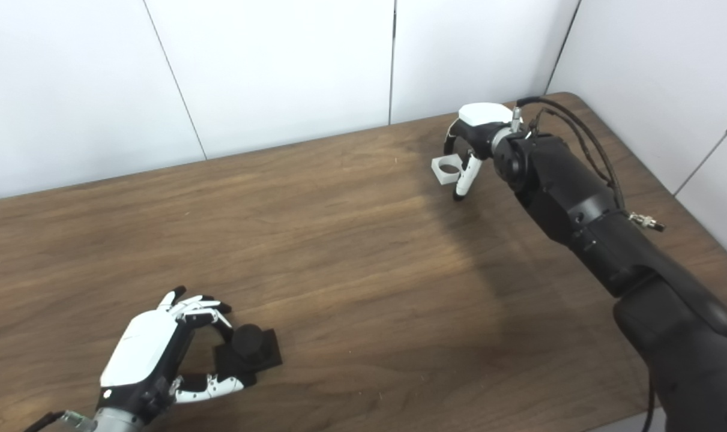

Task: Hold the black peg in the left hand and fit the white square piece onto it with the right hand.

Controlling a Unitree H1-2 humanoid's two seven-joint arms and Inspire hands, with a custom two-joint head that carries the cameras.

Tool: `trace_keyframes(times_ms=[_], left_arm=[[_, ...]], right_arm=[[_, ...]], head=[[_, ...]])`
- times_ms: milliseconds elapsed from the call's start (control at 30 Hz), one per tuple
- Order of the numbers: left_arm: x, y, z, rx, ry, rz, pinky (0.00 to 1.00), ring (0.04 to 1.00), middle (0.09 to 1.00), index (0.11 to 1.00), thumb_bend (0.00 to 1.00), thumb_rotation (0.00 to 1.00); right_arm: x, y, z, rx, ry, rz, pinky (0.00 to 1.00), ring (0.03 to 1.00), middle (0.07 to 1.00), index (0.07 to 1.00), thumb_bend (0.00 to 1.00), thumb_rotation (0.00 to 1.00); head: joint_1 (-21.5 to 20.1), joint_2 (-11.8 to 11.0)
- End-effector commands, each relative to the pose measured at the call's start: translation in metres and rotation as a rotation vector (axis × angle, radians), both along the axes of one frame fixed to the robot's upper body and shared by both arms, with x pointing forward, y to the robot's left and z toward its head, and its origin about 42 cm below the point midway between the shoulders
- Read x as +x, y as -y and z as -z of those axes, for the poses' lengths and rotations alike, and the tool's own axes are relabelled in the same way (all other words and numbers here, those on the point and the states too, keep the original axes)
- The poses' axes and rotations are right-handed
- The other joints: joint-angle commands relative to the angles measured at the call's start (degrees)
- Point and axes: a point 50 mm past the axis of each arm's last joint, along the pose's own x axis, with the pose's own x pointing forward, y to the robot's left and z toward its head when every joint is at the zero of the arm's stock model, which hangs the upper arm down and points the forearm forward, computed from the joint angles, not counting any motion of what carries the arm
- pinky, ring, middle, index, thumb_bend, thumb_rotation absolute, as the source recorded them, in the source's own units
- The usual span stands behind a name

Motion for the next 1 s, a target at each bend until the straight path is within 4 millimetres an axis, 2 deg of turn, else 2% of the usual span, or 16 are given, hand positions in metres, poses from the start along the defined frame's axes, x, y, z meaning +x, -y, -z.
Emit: trace_keyframes(times_ms=[0, 267, 300, 333, 400, 867, 967], left_arm=[[-0.003, -0.001, -0.001, 0.004, 0.002, 0.003, 1.0, 0.85, 0.759, 0.485, 0.52, 0.05], [-0.003, -0.002, -0.001, 0.009, 0.005, 0.003, 1.0, 0.852, 0.758, 0.485, 0.52, 0.05], [-0.003, -0.002, -0.001, 0.01, 0.007, 0.005, 1.0, 0.85, 0.757, 0.485, 0.52, 0.05], [-0.003, -0.002, -0.001, 0.011, 0.01, 0.007, 1.0, 0.849, 0.757, 0.485, 0.52, 0.05], [-0.003, -0.002, -0.002, 0.01, 0.012, 0.009, 1.0, 0.848, 0.756, 0.485, 0.52, 0.05], [-0.004, -0.002, -0.003, 0.009, 0.011, 0.007, 1.0, 0.85, 0.757, 0.485, 0.52, 0.05], [-0.003, -0.002, -0.004, 0.006, 0.008, 0.006, 1.0, 0.848, 0.758, 0.485, 0.52, 0.05]], right_arm=[[0.007, 0.001, -0.019, -0.024, 0.065, -0.009, 1.0, 0.96, 0.882, 0.671, 0.85, 0.15], [0.004, 0.003, -0.012, 0.005, 0.079, -0.018, 0.97, 0.952, 0.854, 0.595, 0.84, 0.11], [0.004, 0.003, -0.011, 0.004, 0.081, -0.019, 0.96, 0.95, 0.853, 0.544, 0.69, 0.12], [0.004, 0.002, -0.01, 0.002, 0.081, -0.019, 0.96, 0.949, 0.854, 0.518, 0.61, 0.13], [0.003, 0.002, -0.008, 0.003, 0.083, -0.022, 0.96, 0.948, 0.856, 0.496, 0.54, 0.14], [-0.001, 0.005, 0.003, 0.011, 0.074, -0.015, 0.96, 0.944, 0.851, 0.488, 0.52, 0.14], [-0.004, 0.006, 0.005, 0.006, 0.074, -0.004, 0.94, 0.918, 0.822, 0.486, 0.52, 0.13]], head=[[-0.06, 0.03], [-0.35, -0.05], [-0.35, -0.05], [-0.4, 0.07], [-0.4, 0.07], [-0.46, 0.4], [-0.53, 0.43]])
